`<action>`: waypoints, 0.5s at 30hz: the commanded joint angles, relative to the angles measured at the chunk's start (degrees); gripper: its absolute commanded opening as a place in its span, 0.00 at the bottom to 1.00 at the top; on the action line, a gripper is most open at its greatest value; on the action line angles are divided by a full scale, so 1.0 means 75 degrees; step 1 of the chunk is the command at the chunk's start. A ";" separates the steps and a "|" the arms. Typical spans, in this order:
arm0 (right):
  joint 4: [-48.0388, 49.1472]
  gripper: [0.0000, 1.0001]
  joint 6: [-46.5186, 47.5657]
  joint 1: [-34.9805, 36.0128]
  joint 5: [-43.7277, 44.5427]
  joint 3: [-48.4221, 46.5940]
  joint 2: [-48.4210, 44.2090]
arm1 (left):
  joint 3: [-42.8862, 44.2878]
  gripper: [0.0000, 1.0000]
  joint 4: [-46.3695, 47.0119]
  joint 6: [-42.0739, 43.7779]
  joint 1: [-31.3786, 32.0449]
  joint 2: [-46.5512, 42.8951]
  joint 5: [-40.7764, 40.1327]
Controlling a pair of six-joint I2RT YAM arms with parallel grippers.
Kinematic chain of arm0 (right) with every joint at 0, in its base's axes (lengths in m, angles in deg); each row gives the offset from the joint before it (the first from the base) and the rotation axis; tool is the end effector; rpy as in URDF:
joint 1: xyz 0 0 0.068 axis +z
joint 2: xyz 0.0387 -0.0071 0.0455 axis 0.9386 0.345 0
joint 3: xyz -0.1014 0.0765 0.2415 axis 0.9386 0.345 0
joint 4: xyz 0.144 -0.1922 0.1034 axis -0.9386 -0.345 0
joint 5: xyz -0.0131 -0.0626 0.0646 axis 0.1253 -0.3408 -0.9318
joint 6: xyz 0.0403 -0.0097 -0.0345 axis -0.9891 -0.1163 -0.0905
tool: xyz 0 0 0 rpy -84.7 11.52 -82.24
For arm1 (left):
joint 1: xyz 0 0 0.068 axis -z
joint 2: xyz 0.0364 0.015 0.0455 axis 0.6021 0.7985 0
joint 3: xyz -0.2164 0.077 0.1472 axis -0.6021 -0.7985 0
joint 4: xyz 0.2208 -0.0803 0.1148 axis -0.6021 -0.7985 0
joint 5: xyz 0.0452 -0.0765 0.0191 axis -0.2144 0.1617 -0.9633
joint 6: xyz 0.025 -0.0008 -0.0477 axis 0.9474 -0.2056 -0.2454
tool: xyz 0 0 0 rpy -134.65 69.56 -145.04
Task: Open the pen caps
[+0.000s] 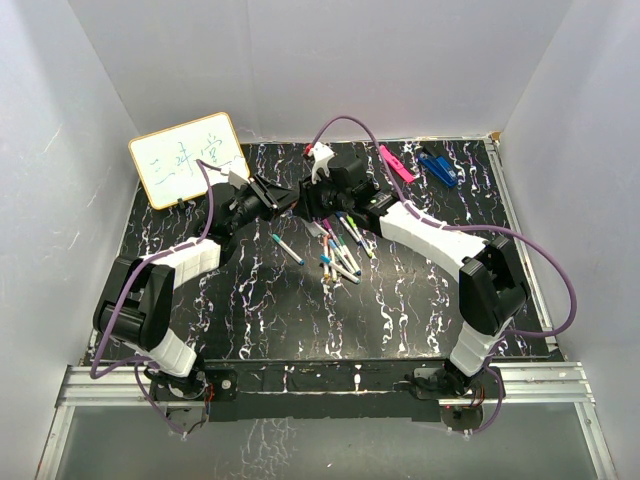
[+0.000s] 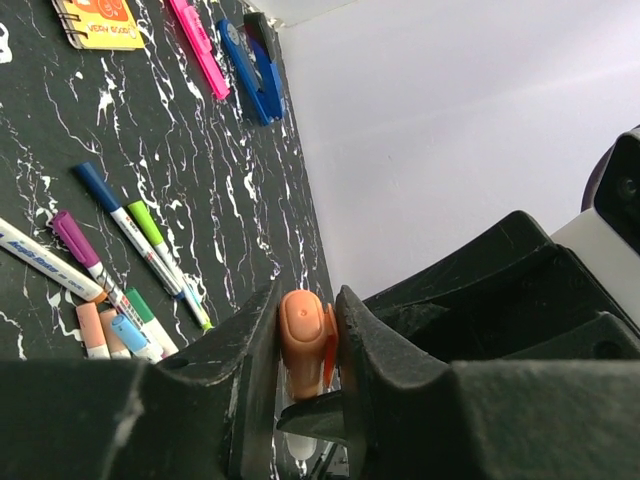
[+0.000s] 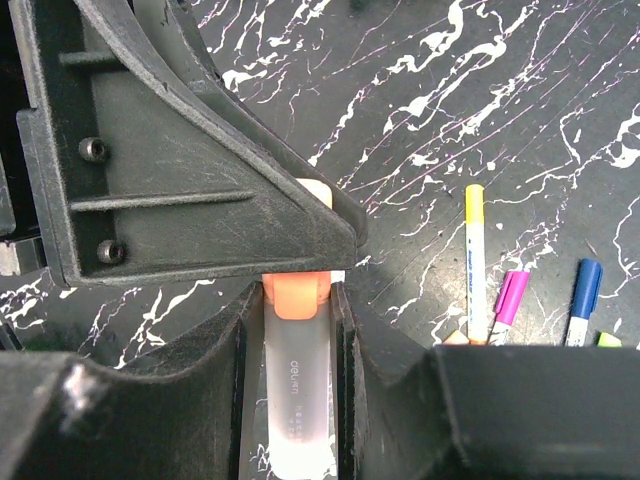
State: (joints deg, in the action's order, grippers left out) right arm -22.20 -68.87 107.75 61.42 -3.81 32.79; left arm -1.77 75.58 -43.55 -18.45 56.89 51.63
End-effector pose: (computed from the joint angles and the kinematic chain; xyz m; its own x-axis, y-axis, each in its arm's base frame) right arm 0.3153 0.2568 0.2992 -0.5329 -0.1783 -0.8272 -0.6732 0.6816 0.2867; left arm 0.3208 -0.1252 0.2478 -0.6442 -0.6294 -0.4346 0.3269 0.2871 -0.9004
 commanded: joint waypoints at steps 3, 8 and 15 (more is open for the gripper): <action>0.0465 0.03 -0.0098 -0.0061 -0.0243 -0.0500 -0.0173 | 0.0132 0.00 0.0285 0.0103 0.0044 0.0028 0.0145; 0.0245 0.67 0.0030 -0.0072 -0.0268 -0.0536 -0.0195 | 0.0154 0.00 0.0178 0.0059 0.0044 0.0036 0.0040; -0.0019 0.75 0.0193 -0.0089 -0.0074 -0.0205 -0.0461 | 0.0533 0.00 -0.0072 0.0147 0.0044 0.0212 0.0119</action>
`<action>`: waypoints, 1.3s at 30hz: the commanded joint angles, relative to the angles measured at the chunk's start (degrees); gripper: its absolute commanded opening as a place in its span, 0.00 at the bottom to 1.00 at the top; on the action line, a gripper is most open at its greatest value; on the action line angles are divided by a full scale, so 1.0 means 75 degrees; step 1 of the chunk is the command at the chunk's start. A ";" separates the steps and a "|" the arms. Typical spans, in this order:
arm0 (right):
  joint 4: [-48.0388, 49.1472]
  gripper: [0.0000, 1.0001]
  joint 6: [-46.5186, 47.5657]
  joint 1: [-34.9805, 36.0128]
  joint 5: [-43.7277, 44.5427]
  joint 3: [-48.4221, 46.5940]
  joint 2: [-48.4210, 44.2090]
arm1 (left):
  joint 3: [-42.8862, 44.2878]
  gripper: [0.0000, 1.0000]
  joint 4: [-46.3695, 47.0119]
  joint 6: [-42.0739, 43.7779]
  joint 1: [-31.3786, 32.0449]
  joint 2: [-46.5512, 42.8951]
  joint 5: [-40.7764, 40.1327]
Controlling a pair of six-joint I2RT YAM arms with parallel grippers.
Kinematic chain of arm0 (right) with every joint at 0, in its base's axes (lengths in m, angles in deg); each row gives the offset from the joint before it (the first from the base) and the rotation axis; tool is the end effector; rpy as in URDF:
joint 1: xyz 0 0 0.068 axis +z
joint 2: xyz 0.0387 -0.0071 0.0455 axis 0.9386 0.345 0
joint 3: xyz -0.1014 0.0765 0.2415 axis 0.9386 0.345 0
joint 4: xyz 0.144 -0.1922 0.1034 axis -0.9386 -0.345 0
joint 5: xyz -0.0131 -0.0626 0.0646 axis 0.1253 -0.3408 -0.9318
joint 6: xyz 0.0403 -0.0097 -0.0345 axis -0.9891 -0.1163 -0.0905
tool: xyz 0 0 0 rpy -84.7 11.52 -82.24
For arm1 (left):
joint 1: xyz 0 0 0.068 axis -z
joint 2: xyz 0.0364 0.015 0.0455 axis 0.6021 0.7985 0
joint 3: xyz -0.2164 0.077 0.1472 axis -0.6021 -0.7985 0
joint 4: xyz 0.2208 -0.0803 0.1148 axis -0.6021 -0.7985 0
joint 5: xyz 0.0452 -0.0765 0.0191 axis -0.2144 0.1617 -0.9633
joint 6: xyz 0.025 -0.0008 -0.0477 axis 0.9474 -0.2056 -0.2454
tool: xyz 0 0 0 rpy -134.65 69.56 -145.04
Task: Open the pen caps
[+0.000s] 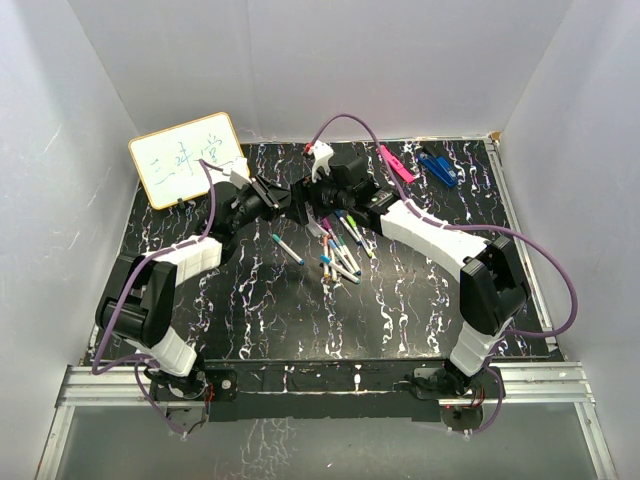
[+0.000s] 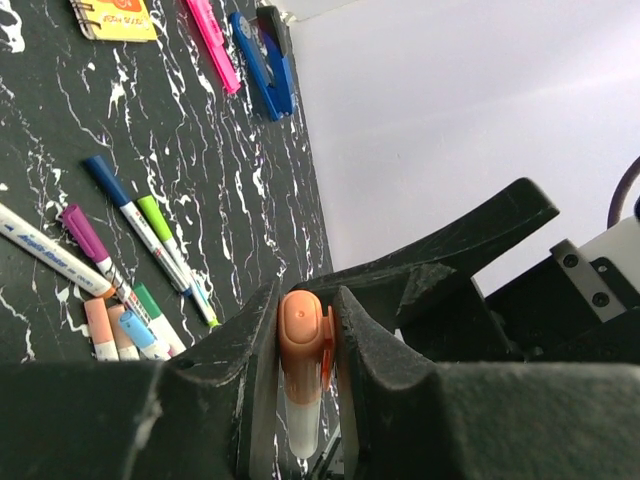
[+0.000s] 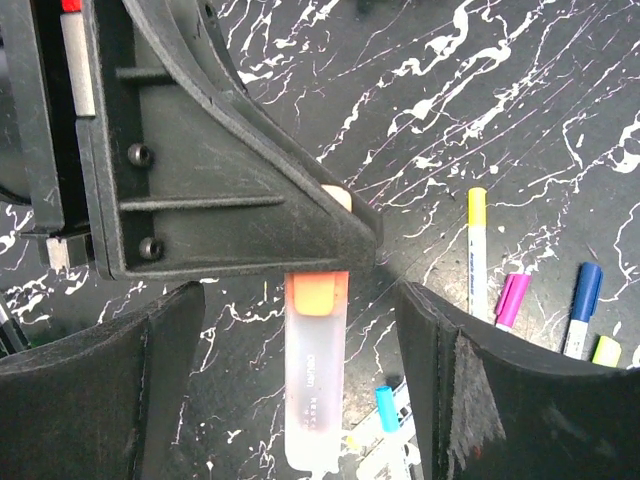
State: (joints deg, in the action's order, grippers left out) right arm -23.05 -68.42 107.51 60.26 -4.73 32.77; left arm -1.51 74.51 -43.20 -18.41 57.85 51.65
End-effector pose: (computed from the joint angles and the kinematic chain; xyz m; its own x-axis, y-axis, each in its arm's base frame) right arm 0.3160 0.2561 0.3036 -0.5292 -0.1834 -0.8284 -0.6850 0.6686 0.2896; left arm 0.3234 -0.1263 0.2418 -0.6556 -0.6227 -0.4272 0.3048 0.2995 -0.9041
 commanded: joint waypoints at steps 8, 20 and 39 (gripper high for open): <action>-0.0269 0.65 0.0340 -0.0061 0.0260 0.0138 -0.0507 | 0.0793 0.00 -0.0141 0.0143 0.0038 0.0179 0.0049; -0.0235 0.38 0.0384 -0.0061 0.0167 -0.0045 -0.0169 | 0.0634 0.00 -0.0053 0.0072 0.0041 0.0119 0.0074; -0.0228 0.14 0.0384 -0.0063 0.0081 -0.0419 0.0393 | 0.0532 0.00 -0.0010 0.0042 0.0062 0.0076 0.0097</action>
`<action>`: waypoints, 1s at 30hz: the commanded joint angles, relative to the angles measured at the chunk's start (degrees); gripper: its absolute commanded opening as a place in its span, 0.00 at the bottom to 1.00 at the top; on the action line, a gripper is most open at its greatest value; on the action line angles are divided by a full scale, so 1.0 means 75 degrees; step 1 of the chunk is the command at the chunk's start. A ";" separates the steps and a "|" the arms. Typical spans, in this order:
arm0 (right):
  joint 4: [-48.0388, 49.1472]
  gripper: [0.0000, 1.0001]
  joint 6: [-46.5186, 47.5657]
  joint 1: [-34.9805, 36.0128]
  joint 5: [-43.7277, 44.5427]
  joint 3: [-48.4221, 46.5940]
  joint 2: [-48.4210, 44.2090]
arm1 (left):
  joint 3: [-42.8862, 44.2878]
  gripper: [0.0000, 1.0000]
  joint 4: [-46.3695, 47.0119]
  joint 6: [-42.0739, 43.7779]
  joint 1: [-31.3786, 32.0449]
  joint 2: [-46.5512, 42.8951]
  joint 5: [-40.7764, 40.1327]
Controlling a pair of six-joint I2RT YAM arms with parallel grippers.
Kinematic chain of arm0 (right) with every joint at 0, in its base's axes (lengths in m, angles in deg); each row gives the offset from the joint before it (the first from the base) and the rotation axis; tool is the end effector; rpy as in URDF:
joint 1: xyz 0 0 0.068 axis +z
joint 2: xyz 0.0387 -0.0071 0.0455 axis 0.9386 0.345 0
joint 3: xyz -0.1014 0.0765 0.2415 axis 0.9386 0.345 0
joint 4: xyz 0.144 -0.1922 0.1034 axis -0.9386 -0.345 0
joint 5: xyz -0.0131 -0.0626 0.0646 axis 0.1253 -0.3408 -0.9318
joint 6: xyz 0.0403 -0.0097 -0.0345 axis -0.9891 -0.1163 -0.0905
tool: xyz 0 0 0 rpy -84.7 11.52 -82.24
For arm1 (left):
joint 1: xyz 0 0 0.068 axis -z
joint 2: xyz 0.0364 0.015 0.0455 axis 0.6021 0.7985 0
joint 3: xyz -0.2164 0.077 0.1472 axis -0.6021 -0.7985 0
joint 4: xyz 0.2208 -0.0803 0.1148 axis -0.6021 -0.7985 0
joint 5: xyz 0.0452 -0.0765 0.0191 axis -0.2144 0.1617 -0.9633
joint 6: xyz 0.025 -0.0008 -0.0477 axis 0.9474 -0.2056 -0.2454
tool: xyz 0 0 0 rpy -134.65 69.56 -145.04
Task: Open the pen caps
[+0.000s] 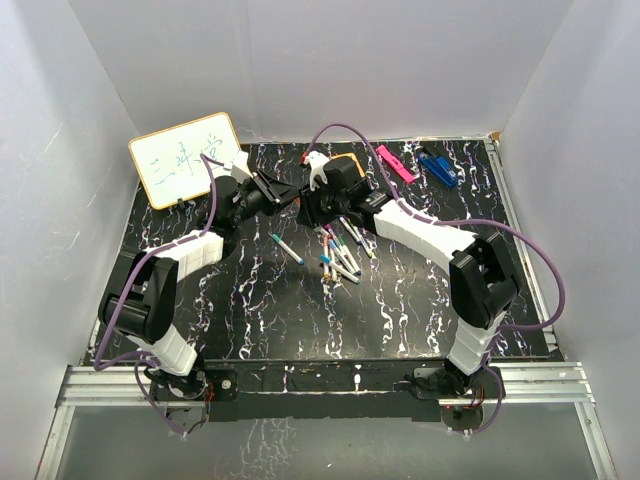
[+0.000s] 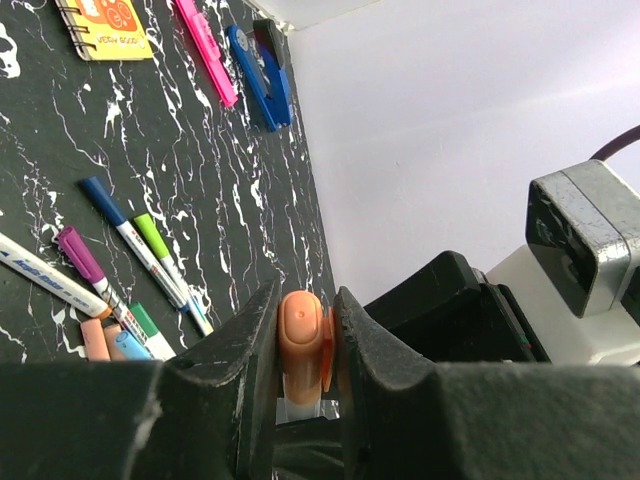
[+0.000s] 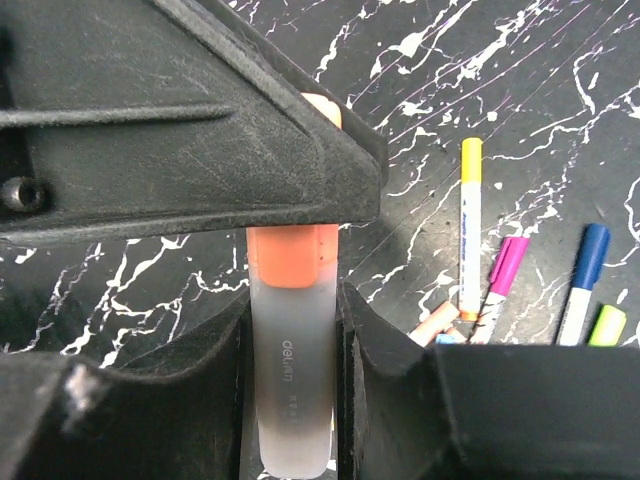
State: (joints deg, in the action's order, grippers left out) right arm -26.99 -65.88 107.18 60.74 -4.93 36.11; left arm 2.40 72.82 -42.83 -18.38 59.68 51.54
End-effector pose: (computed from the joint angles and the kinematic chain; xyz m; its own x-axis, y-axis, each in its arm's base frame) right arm 0.3229 0.2580 0.2758 -0.5782 -0.2696 -0.7701 -0.6745 0.6891 0.2652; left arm 0.3358 -0.1306 0.2500 -0.6499 -0.6226 -0.4359 0.3144 0.3020 -0.9000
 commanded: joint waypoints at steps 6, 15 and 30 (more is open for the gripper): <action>0.0150 0.00 0.0080 -0.0015 0.0162 -0.0268 -0.0145 | -0.0044 0.00 -0.0177 0.0142 0.0056 -0.0307 -0.0234; -0.0038 0.00 -0.0013 -0.0018 0.0339 0.1296 -0.1470 | 0.1236 0.00 -0.1152 0.0641 -0.0640 0.0446 -0.0685; -0.0312 0.00 -0.0324 -0.0185 0.1365 0.2700 -0.3100 | 0.1965 0.00 -0.1021 0.0812 -0.1266 0.1227 -0.0513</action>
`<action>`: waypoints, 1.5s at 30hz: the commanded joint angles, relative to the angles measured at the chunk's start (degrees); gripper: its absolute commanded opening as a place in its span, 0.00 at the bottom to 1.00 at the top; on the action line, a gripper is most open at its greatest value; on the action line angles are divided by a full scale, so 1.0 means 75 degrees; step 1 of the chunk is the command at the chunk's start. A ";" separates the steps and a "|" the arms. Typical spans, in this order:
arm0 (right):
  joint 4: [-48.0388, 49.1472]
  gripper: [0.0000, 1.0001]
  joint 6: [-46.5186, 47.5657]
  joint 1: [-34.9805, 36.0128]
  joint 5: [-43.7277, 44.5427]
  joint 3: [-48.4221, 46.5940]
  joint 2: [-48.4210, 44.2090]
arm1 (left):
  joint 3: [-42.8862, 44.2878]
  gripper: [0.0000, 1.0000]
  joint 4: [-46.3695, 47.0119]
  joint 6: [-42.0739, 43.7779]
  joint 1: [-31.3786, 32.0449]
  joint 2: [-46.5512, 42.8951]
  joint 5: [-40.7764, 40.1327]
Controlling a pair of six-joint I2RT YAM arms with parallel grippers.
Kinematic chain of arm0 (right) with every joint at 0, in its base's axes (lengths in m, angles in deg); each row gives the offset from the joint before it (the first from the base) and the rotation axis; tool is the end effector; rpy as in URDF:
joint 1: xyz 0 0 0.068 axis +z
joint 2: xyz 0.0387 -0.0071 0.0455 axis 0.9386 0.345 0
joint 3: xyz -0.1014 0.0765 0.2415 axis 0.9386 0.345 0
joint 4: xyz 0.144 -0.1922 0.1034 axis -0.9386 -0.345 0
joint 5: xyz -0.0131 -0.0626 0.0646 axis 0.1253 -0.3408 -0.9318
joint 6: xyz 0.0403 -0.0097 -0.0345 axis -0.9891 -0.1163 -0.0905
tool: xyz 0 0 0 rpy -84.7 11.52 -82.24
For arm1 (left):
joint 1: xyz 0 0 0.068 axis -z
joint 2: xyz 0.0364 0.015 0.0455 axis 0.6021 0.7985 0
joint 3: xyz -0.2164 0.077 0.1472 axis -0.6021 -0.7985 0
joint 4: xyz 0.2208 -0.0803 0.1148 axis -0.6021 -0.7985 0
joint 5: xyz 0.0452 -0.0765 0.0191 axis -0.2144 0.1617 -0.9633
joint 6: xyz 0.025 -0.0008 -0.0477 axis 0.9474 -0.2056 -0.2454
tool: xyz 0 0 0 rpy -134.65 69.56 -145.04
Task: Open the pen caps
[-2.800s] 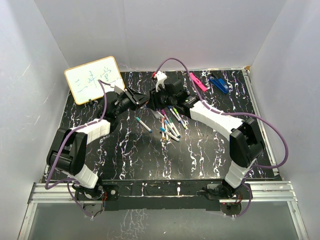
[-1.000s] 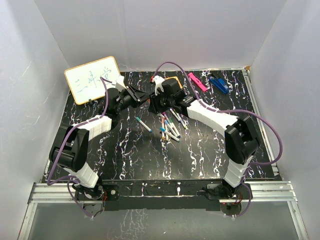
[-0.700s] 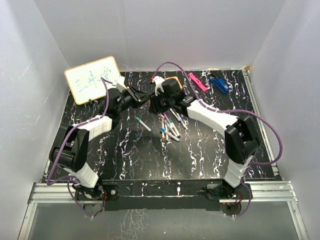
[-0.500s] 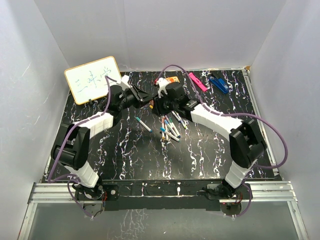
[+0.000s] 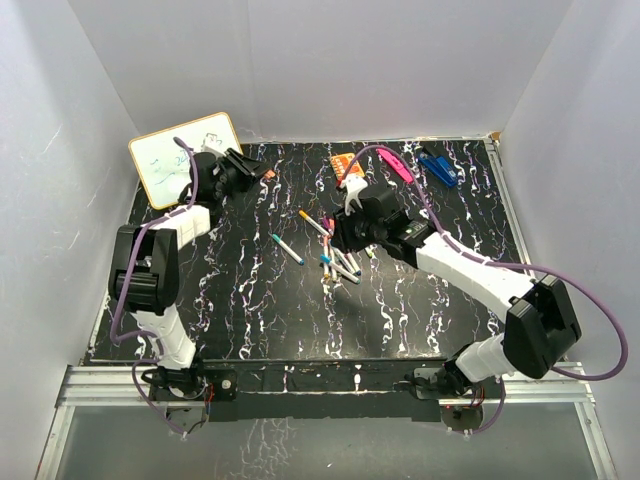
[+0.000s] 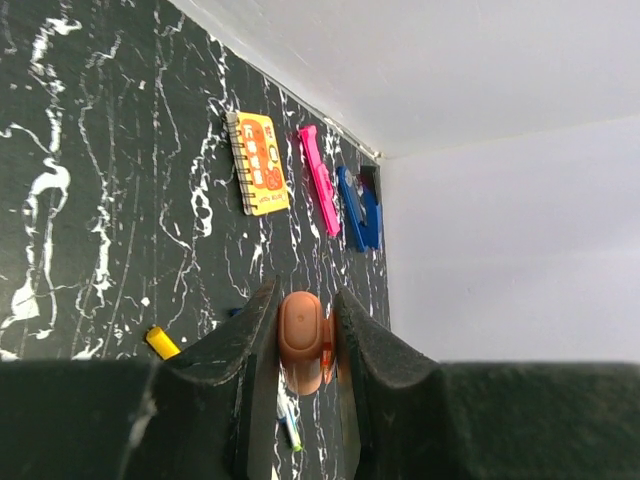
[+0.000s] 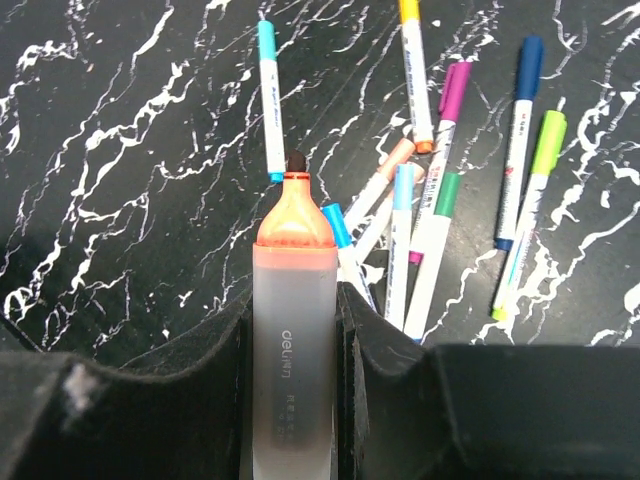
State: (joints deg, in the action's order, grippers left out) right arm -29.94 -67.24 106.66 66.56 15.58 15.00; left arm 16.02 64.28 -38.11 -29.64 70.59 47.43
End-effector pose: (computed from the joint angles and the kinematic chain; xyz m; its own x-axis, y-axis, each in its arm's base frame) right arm 0.2484 0.1931 0.2773 -0.6129 -0.2558 -0.7476 -0.5965 0.7703 0.2254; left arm 0.4106 -0.0674 0.2417 -0.4912 -0.7327 -0.4710 0.1725 0.4482 -0.8771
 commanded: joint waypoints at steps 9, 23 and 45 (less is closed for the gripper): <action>-0.0074 0.00 -0.0283 -0.1955 0.0681 -0.1098 0.0701 | -0.0534 0.00 -0.2654 0.1965 0.0235 -0.1480 -0.0460; -0.0148 0.00 -0.0036 -0.2520 0.0913 -0.1683 0.1825 | 0.0481 0.00 -0.4833 0.3350 0.0048 -0.0267 -0.1435; -0.0157 0.00 0.0142 -0.3082 0.1196 -0.1518 0.2329 | 0.1341 0.03 -0.5716 0.3751 -0.0354 0.1120 -0.1438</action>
State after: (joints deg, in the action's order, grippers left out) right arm -33.20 -66.82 84.27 74.36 5.76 31.80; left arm 25.81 22.73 -10.64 -31.39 80.03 36.35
